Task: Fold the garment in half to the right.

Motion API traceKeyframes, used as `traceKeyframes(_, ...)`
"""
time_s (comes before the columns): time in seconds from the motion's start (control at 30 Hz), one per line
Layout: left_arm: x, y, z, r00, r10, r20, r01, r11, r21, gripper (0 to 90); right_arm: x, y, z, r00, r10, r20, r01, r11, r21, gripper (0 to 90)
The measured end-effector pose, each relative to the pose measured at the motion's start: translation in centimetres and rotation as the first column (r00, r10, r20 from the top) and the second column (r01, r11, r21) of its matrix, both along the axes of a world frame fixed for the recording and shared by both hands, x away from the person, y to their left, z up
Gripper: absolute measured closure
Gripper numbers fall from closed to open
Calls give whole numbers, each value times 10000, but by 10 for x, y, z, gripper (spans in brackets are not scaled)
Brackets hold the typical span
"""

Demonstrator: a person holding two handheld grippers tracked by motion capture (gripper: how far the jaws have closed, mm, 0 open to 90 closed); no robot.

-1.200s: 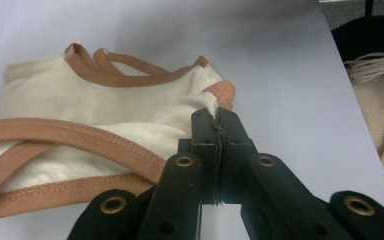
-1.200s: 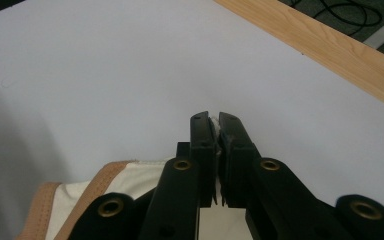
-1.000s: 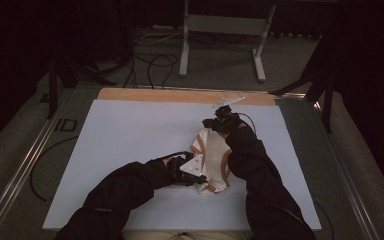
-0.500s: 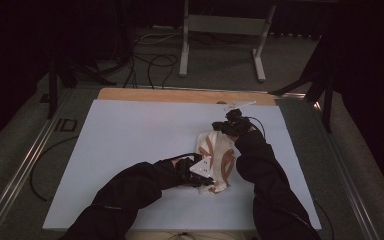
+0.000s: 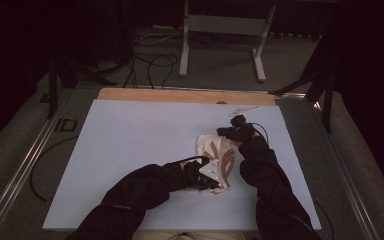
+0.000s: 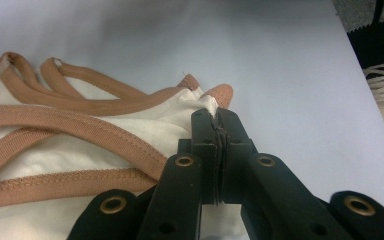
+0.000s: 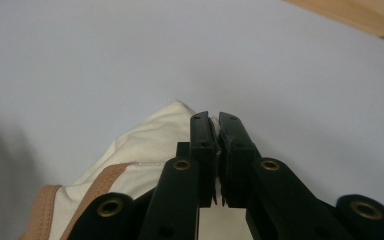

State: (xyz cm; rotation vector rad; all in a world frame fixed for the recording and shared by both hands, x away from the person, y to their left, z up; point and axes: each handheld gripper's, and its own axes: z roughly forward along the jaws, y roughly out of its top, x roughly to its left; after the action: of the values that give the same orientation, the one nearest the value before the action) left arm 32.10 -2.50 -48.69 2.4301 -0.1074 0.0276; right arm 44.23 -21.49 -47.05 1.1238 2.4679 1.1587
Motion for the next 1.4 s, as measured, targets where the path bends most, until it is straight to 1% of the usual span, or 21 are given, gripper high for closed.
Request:
traceKeyframes(0.33, 2, -7, -5, 9999, -47, -142, 48, 9999, 106, 892, 0, -10, -13, 9996, -197, -194, 199, 9998, 84, 860)
traceKeyframes(0.5, 3, -10, -7, 9995, 51, -326, -45, 9998, 196, 891, 2, -14, -18, 9993, -280, -233, 282, 9996, 85, 857)
traceKeyframes(0.57, 3, -10, -7, 9995, 51, -326, -45, 9998, 196, 891, 2, -15, -19, 9992, -288, -267, 291, 9995, 125, 857)
traceKeyframes(0.6, 4, -12, -8, 9993, 124, -350, -118, 9998, 157, 891, 2, -17, -20, 9991, -357, -216, 361, 9993, 140, 857)
traceKeyframes(0.8, 4, -16, -9, 9993, 195, -333, -187, 9995, 249, 890, 3, -24, -24, 9984, -431, -370, 437, 9989, 161, 851)
traceKeyframes(0.83, 4, -16, -9, 9990, 222, -383, -212, 9994, 275, 890, 3, -25, -25, 9984, -433, -368, 438, 9990, 106, 851)
traceKeyframes(0.93, 5, -17, -10, 9985, 300, -465, -289, 9993, 242, 889, 3, -27, -25, 9979, -504, -398, 510, 9986, 161, 851)
traceKeyframes(0.97, 5, -17, -10, 9986, 281, -444, -271, 9994, 229, 890, 3, -28, -26, 9982, -467, -370, 474, 9987, 209, 851)
traceKeyframes(1.0, 5, -18, -10, 9983, 350, -470, -342, 9992, 184, 889, 3, -29, -26, 9979, -498, -422, 510, 9983, 278, 850)
traceKeyframes(1.07, 5, -19, -10, 9986, 336, -416, -328, 9993, 197, 889, 4, -31, -28, 9975, -524, -475, 540, 9980, 339, 847)
traceKeyframes(1.13, 4, -20, -10, 9985, 378, -407, -369, 9991, 222, 889, 4, -31, -28, 9978, -497, -434, 511, 9982, 314, 850)
traceKeyframes(1.2, 3, -21, -10, 9984, 444, -345, -435, 9987, 273, 889, 6, -30, -28, 9979, -475, -439, 484, 9986, 211, 856)
traceKeyframes(1.23, 1, -22, -10, 9987, 452, -223, -447, 9987, 232, 889, 7, -29, -27, 9979, -464, -452, 475, 9986, 249, 857)
traceKeyframes(1.27, 1, -22, -10, 9985, 518, -191, -514, 9984, 223, 889, 9, -27, -26, 9979, -422, -486, 438, 9985, 332, 857)
traceKeyframes(1.4, 0, -24, -9, 9976, 673, -135, -670, 9976, 149, 889, 14, -17, -21, 9994, -215, -289, 226, 9990, 374, 857)
